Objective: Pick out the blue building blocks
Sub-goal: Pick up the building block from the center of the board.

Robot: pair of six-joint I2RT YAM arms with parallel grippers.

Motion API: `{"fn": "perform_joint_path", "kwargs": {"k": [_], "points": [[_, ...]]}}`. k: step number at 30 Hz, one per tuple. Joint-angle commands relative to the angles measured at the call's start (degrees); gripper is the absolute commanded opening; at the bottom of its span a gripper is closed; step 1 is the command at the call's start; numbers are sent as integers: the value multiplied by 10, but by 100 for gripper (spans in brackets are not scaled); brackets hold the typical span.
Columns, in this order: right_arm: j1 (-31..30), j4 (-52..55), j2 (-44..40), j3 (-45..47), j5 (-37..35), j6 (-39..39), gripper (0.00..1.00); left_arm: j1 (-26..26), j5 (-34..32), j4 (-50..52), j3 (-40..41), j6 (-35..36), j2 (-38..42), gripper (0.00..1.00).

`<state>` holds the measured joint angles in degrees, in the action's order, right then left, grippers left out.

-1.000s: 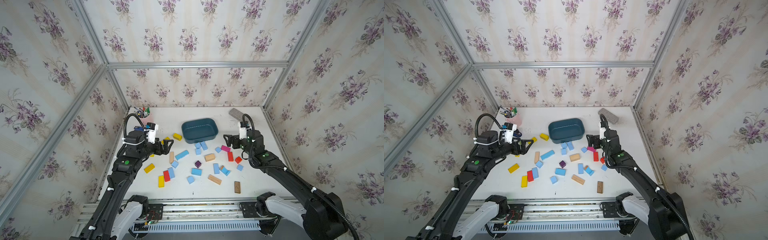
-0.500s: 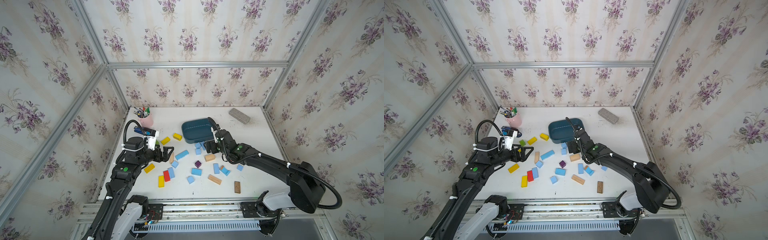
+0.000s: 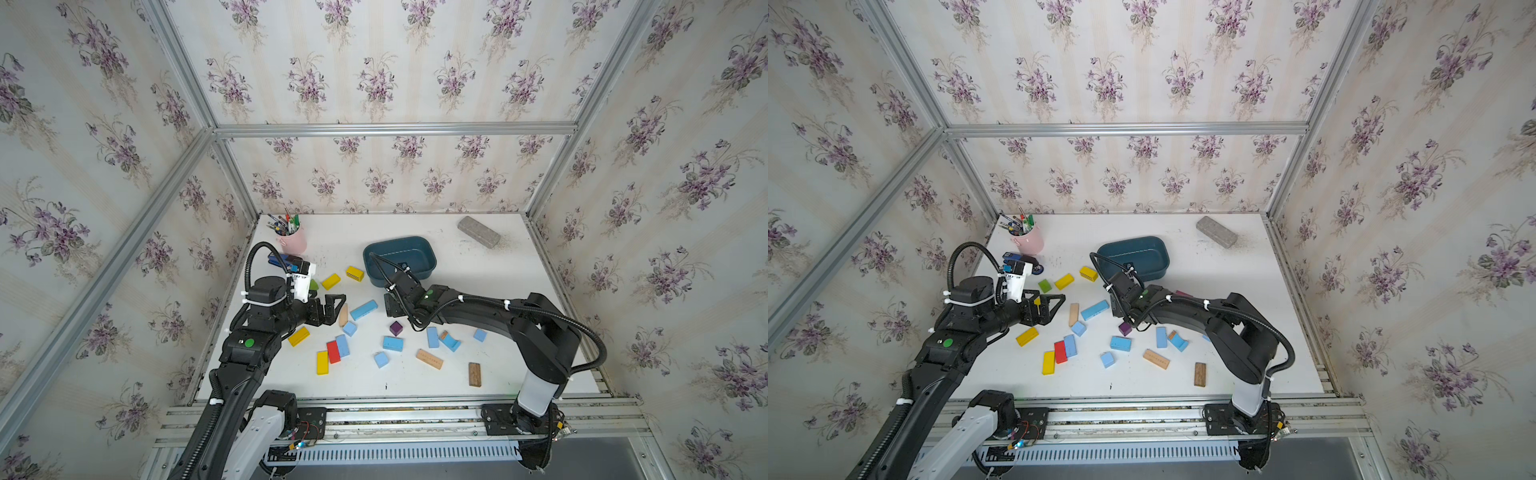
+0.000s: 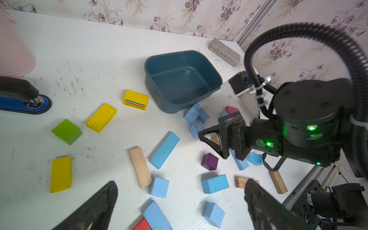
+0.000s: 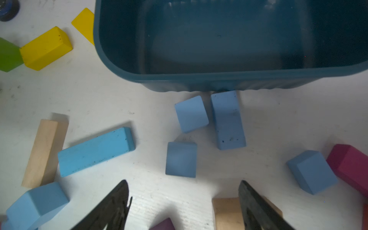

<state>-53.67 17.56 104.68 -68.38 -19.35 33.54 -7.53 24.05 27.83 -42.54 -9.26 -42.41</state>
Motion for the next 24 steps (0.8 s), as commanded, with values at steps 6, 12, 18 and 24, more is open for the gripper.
{"fn": "perform_joint_path", "kwargs": {"k": [6,12,18,24], "points": [[-9,43,60,-45,-33,51,64,0,-1,-2,2,5,1,99],[-9,44,82,-61,-49,59,46,1,-1,-1,3,6,1,99],[-9,43,106,-77,-39,59,32,1,1,-1,3,4,-3,99],[-9,44,102,-79,-37,58,20,1,3,-1,3,4,-2,99]]}}
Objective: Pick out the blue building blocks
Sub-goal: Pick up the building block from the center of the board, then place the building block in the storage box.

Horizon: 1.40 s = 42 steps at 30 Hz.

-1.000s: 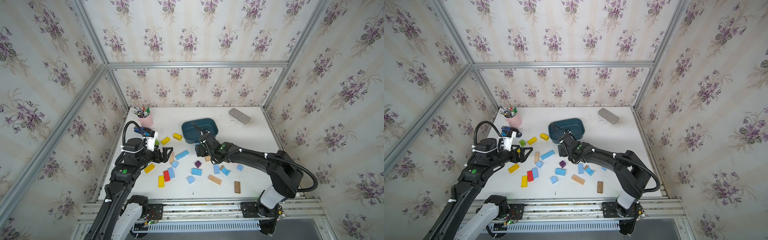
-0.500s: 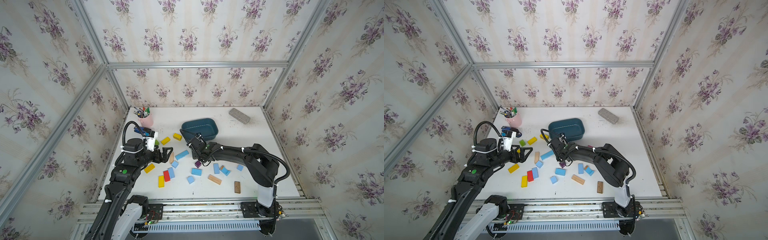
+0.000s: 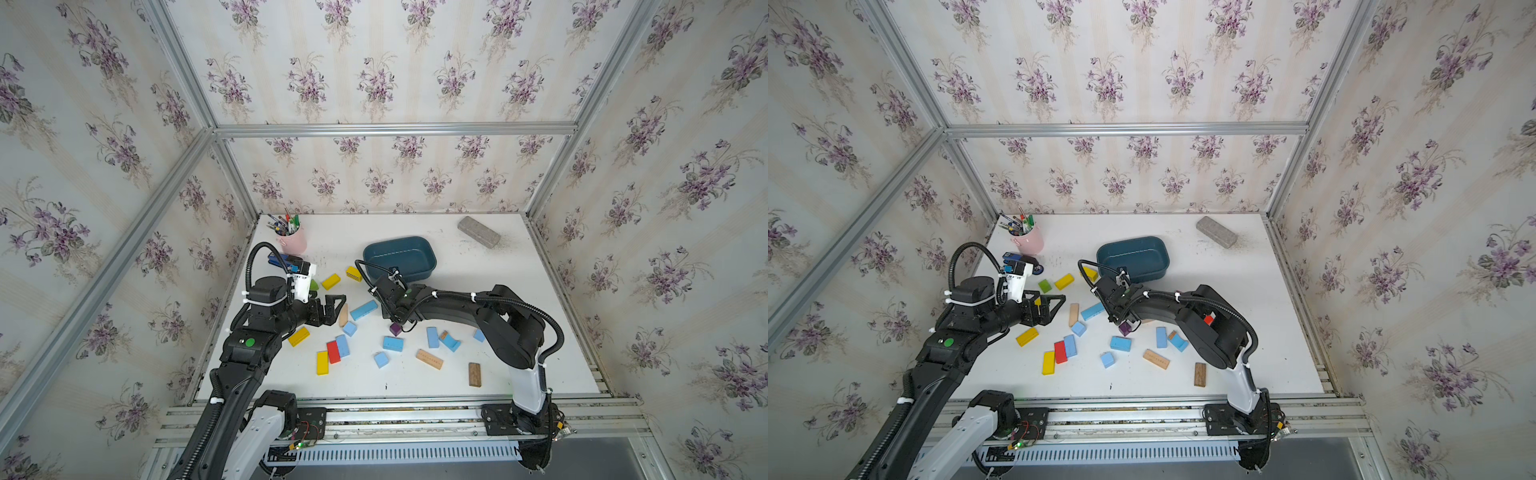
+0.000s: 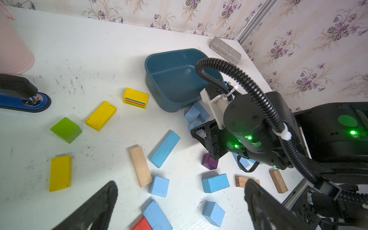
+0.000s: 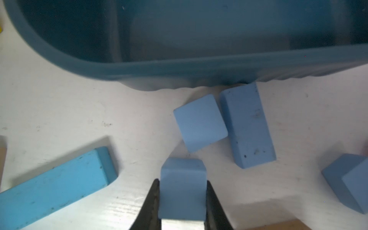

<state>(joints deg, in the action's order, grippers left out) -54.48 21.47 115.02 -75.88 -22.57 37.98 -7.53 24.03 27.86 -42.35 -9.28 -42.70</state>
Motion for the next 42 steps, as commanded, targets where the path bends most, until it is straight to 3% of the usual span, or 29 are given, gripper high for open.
{"fn": "perform_joint_path", "kwargs": {"k": [1,10,19,42], "points": [[-1,4,-4,-4,-5,13,17,1,3,-2,1,4,2,99],[-1,11,-56,-6,0,8,10,1,4,-2,0,3,2,99],[1,13,-106,-50,-6,-27,9,0,4,-2,1,4,7,99],[73,62,94,-317,43,-101,7,1,5,-1,2,6,6,99]]}}
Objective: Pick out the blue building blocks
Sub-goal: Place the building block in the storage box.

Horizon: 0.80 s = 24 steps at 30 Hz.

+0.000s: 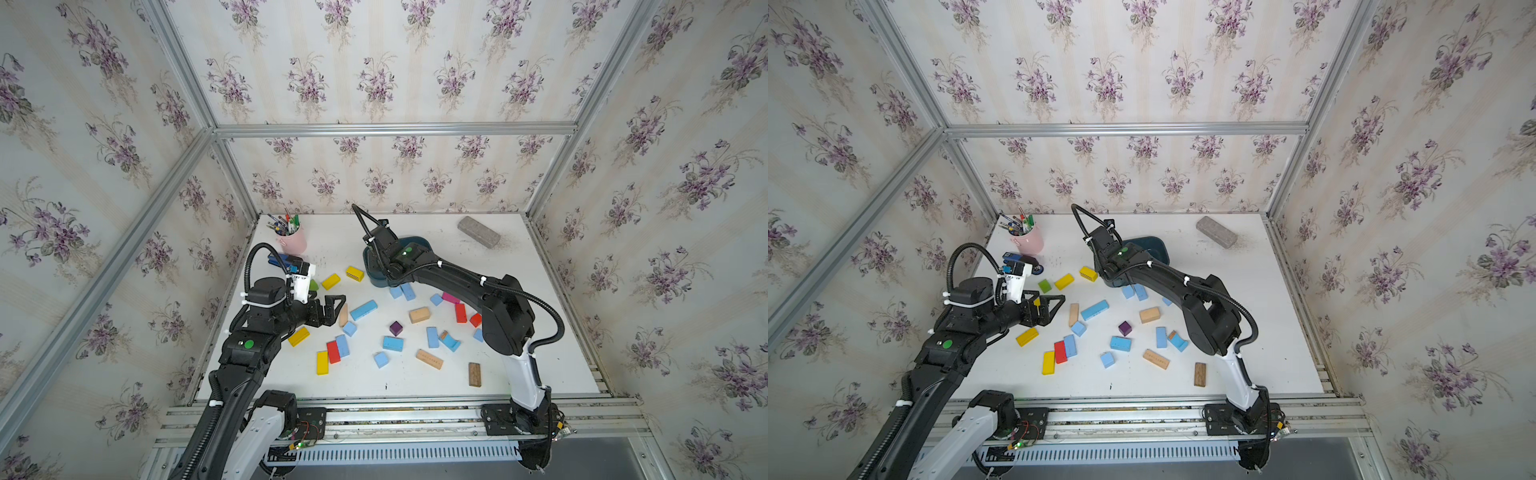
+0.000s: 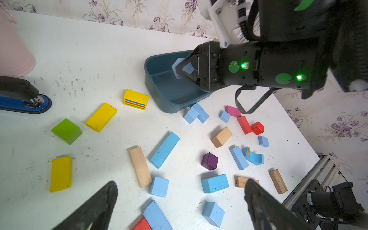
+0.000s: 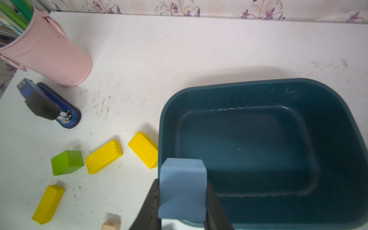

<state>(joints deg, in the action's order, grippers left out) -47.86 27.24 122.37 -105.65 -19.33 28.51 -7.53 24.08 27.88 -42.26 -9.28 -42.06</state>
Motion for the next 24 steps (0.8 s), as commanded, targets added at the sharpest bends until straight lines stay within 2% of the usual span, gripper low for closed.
{"fn": "perform_joint_path", "kwargs": {"k": [1,13,24], "points": [[9,5,31,-26,13,-9,7,1,4,-2,1,5,0,99],[31,33,148,-134,34,-16,8,0,9,-1,1,3,-8,99],[37,48,216,-191,56,-6,17,0,23,-2,-1,-1,-14,99]]}}
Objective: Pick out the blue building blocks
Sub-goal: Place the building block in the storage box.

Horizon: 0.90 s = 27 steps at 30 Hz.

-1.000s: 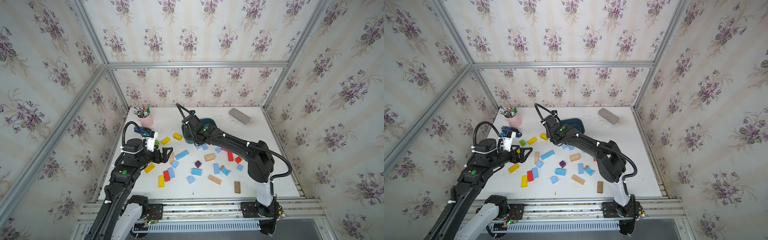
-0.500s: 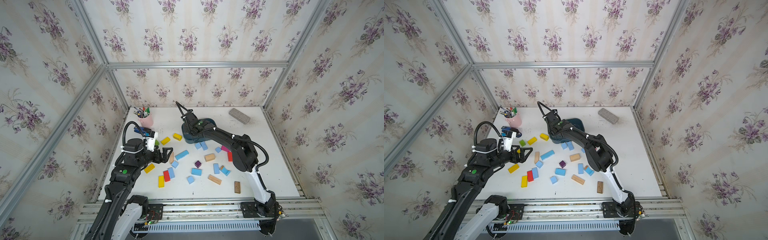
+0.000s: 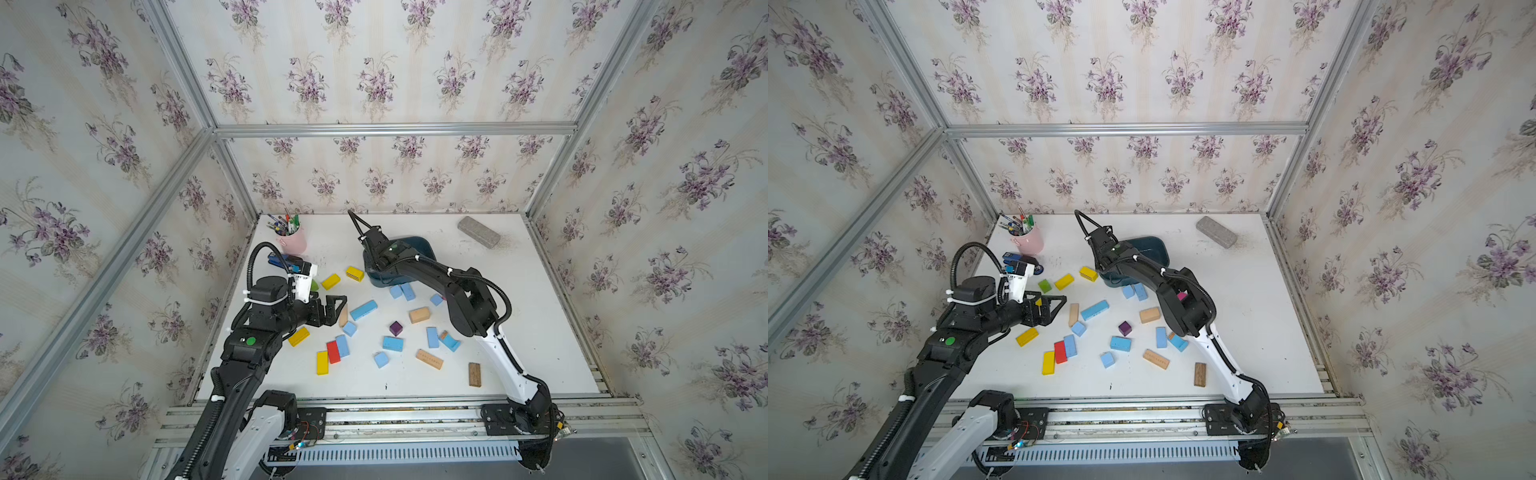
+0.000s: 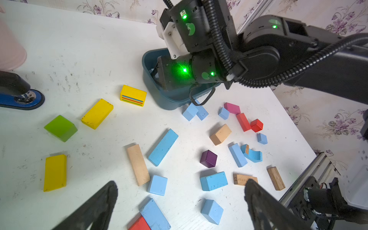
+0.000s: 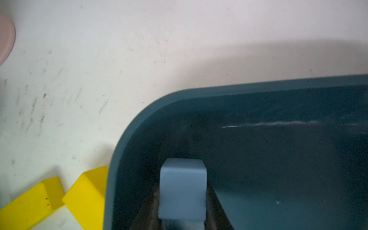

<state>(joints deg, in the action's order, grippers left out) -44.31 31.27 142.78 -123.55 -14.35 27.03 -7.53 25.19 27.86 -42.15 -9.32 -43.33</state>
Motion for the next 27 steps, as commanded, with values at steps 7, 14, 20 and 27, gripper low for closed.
{"fn": "perform_joint_path", "kwargs": {"k": [7,14,20,27], "points": [[5,19,35,-21,27,22,40,0,13,-2,-2,-1,-6,99],[5,17,24,-23,43,27,59,0,11,-2,-1,-2,-5,99],[4,29,-29,-21,18,25,64,1,12,-2,-2,-1,-5,99],[2,-10,-136,58,-3,23,69,1,14,-2,-2,-2,-6,99]]}}
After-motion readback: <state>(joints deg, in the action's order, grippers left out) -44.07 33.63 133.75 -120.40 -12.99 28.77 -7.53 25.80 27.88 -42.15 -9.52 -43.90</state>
